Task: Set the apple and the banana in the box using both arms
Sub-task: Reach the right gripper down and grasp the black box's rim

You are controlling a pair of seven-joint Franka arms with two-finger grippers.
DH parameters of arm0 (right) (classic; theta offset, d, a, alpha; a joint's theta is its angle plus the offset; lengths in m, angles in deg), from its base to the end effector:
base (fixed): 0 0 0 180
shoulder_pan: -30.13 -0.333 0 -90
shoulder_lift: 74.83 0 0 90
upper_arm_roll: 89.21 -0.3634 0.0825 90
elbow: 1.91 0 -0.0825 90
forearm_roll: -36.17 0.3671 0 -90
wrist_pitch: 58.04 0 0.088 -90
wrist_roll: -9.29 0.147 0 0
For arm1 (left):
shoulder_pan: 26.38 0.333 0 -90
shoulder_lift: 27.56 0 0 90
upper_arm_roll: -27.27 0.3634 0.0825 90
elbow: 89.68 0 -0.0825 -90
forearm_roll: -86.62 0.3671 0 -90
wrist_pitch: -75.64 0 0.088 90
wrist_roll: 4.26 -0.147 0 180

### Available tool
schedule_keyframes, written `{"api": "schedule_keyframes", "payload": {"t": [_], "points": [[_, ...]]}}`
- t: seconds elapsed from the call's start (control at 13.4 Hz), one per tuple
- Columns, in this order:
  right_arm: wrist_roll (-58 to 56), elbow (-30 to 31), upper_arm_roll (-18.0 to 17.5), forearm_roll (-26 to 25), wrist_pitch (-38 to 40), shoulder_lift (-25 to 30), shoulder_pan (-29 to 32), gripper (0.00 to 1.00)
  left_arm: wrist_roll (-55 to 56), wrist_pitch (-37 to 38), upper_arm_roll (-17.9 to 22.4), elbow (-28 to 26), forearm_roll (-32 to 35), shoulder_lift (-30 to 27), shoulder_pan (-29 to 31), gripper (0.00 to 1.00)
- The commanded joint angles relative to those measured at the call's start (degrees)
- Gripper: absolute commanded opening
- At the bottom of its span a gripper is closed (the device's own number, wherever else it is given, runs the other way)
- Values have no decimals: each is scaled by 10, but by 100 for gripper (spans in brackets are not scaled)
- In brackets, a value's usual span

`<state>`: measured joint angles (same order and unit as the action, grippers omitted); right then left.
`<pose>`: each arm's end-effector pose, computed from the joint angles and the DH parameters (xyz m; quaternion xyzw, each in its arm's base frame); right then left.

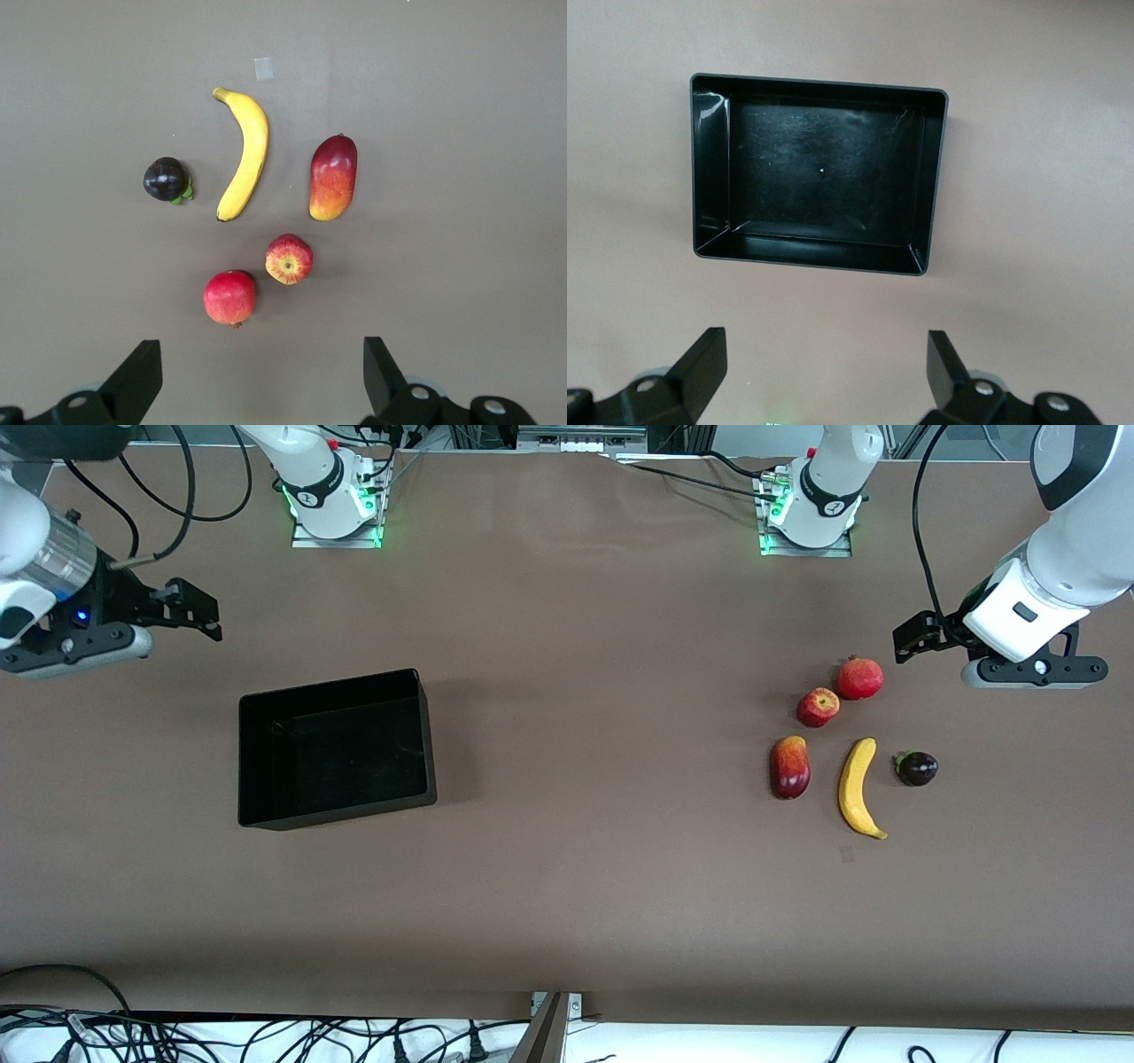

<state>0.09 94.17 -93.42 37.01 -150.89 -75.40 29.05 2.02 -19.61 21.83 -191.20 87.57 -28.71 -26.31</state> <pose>0.5359 0.0515 0.5825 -0.9915 -0.1254 0.0329 0.0088 0.5236 -0.0473 0.5588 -0.9989 -0.0069 0.0435 0.0137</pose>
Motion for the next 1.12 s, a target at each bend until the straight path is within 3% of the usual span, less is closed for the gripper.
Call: {"api": "schedule_keyframes", "payload": {"t": [0.0,0.22,0.45,0.75,0.97,1.04], "points": [[0,-12,-3,-6,-1,-9,5,100,-5,16,-3,16,-9,5,4,100],[3,27,-2,-17,-54,-60,12,100,-6,17,-3,15,-9,5,4,100],[-10,107,33,-22,-191,-107,12,100,-6,17,-3,16,-9,5,3,100],[-67,117,68,-17,-341,-228,13,100,-6,17,-3,17,-9,6,-1,100],[-70,119,68,-9,-375,-266,27,100,-5,17,-3,17,-9,5,-1,100],[-70,120,68,-9,-375,-267,28,92,-5,17,-3,17,-9,5,-1,100]]}}
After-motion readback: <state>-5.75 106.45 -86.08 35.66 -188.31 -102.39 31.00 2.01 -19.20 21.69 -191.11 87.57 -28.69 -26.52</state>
